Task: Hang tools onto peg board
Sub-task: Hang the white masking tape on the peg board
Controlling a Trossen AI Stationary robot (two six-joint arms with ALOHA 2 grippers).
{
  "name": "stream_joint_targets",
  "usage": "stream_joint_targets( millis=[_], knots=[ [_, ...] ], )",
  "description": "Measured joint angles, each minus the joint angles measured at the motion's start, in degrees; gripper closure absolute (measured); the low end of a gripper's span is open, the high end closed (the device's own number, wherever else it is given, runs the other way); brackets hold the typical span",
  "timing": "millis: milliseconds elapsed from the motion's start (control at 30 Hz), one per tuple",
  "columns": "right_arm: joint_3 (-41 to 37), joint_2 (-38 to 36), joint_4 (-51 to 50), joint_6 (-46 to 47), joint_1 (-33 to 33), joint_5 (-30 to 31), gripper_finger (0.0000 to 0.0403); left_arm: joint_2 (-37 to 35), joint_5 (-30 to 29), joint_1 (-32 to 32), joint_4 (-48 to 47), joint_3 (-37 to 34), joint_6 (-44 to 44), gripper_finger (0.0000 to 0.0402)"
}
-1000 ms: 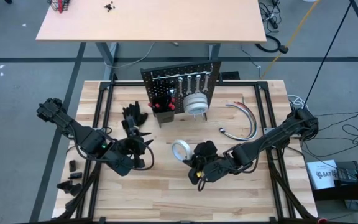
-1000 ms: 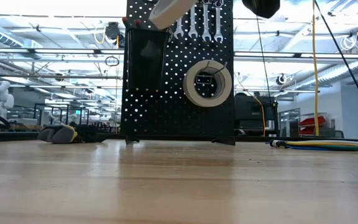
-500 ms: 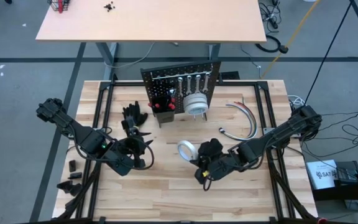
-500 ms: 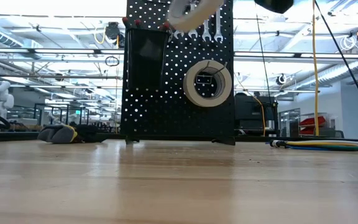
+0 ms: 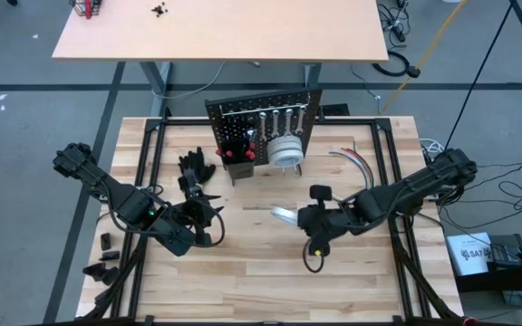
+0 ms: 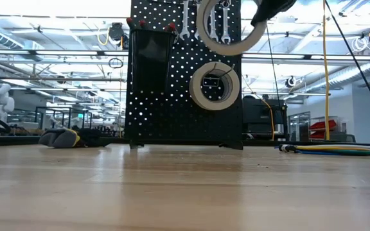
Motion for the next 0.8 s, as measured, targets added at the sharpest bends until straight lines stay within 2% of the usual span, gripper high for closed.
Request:
stream_joint_targets(
  millis=[167,267,467,800],
  knots=[
    [0.0,0.0,-0.1,-10.0,-2.6,-5.5,0.0339,0.0,0.0,0.0,1.1,0.0,-0.9,0.0272],
    [0.0,0.0,1.0,-13.8,-3.9,-8.5,0.0339,0.2,1.0,0.0,7.6,0.0,-2.2,0.0272],
    [0.0,0.0,3.5,-14.7,-5.8,-12.9,0.0339,2.1,12.7,0.1,19.3,0.0,7.1,0.0272],
    [0.0,0.0,5.4,-15.9,-5.9,-14.9,0.0335,6.8,23.5,3.2,23.2,0.0,9.0,0.0272]
  ],
)
